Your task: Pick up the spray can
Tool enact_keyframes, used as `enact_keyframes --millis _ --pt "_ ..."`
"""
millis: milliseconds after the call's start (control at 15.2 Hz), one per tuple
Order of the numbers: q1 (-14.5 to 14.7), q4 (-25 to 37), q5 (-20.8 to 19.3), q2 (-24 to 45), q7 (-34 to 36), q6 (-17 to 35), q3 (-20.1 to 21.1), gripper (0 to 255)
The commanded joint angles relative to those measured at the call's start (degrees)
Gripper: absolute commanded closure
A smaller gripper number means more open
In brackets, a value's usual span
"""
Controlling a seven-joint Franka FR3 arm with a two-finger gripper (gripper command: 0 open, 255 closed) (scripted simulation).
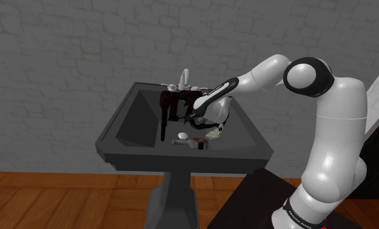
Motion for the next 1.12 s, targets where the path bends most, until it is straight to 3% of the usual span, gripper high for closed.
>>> enact_keyframes --millis 0,66,528,1056 --pt "-0.18 -0.13 0.03 0.24 -0.07 -0.04 0.07 255" --pt "-0.20 -0.07 0.03 0.36 -0.08 0.03 0.10 255" --pt "6.79 -0.83 -1.23 -4.42 3.50 -4.34 -7.33 255" --pt "13.53 -1.10 -6.63 -9.45 9.72 -9.71 -15.56 255"
